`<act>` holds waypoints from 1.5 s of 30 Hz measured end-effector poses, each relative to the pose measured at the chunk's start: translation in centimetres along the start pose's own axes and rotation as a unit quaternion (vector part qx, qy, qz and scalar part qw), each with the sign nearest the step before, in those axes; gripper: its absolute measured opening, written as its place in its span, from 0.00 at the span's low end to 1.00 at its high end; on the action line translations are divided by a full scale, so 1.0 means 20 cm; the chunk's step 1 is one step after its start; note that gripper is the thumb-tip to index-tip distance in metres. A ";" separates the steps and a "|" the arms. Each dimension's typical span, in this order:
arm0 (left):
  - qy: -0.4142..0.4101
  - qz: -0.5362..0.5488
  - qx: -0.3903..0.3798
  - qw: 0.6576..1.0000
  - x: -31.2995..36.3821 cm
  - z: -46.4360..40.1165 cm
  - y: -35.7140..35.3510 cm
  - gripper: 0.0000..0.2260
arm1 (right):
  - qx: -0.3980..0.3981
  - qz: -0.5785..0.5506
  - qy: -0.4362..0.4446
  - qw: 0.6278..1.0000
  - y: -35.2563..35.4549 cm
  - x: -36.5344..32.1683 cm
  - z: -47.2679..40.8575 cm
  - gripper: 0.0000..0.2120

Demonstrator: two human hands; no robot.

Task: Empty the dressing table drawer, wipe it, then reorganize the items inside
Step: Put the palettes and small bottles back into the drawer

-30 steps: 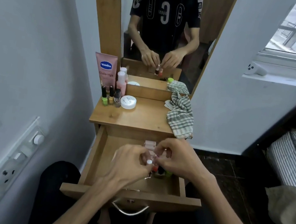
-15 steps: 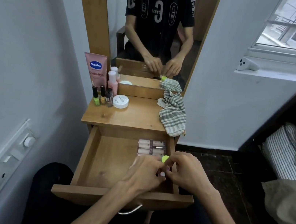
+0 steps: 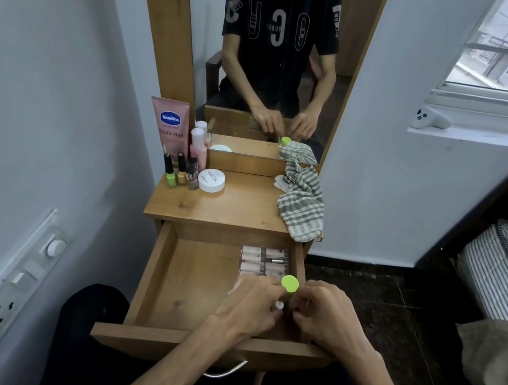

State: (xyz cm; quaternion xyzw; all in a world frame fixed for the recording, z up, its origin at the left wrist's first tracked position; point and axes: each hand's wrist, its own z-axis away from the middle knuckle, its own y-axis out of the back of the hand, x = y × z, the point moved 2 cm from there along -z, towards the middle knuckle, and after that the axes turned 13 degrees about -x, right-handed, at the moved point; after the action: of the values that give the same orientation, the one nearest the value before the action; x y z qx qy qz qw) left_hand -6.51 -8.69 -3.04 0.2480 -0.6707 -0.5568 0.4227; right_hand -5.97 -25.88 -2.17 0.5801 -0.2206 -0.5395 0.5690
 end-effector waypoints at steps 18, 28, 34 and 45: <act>0.221 0.074 0.296 0.926 -0.70 0.16 0.59 0.06 | 0.164 -0.089 0.101 0.977 0.31 -0.66 -0.61 0.07; 0.321 0.050 0.246 0.913 -1.12 0.04 0.76 0.18 | 0.245 -0.089 0.021 0.965 0.31 -0.99 -1.06 0.16; 0.304 0.067 0.289 0.905 -1.16 0.04 0.73 0.11 | 0.226 -0.090 0.005 0.970 0.27 -0.98 -1.14 0.12; 0.202 0.132 0.251 0.938 -0.80 0.20 0.69 0.07 | 0.176 -0.208 0.050 0.961 0.30 -0.72 -0.76 0.07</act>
State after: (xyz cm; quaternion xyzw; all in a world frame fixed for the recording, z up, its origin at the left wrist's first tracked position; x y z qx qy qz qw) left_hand 0.31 9.83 5.41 0.3627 -0.7161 -0.2478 0.5424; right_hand 4.90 -8.46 5.02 0.7305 -0.1576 -0.5688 0.3434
